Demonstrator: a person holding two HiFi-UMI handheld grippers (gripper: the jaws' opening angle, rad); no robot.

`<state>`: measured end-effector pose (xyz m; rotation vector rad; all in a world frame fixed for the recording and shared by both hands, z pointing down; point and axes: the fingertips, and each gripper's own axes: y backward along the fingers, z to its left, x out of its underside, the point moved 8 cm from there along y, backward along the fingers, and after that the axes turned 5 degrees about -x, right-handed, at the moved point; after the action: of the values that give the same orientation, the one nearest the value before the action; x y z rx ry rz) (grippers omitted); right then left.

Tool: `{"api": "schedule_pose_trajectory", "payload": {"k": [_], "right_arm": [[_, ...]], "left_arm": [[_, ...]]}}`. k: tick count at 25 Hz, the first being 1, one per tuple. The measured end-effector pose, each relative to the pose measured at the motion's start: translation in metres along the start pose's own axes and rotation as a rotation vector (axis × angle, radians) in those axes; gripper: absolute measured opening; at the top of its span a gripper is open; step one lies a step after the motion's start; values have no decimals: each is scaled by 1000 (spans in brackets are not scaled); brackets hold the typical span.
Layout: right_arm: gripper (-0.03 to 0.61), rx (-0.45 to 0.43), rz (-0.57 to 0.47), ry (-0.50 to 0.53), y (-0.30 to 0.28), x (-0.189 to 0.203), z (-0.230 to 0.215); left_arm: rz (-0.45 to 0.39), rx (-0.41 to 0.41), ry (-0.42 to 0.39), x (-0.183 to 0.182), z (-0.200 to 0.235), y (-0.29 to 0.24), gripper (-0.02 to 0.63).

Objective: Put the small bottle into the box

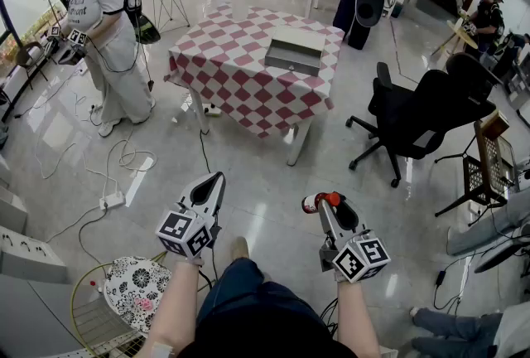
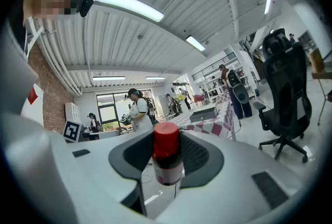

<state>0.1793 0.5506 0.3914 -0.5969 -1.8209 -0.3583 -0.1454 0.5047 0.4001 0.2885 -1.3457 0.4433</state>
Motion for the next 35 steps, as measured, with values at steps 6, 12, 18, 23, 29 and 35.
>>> {"api": "schedule_pose_trajectory", "payload": {"k": [6,12,18,23,29,35], "right_arm": [[149,-1,-10,8,-1,-4,-1],[149,7,3,53,-4,-6,-5],[149,21,19,81,-18,-8,-16],[149,15,9,56,-38,-12,-32],[149,10,15,51,-74,-20,-55],[149,28,26,40,-112,-29,-80]], "left_arm": [[-2,17,-13,-1,-2,-3,2],[-13,4,-45,-5,-5,-7,2],[1,-19,-42,-1,0,-21,0],[7,-25,-30,-1,11,-43,2],[10,-41,-13,-4,34,-81,2],[26,-22,-1,-10,56,-125,0]]}}
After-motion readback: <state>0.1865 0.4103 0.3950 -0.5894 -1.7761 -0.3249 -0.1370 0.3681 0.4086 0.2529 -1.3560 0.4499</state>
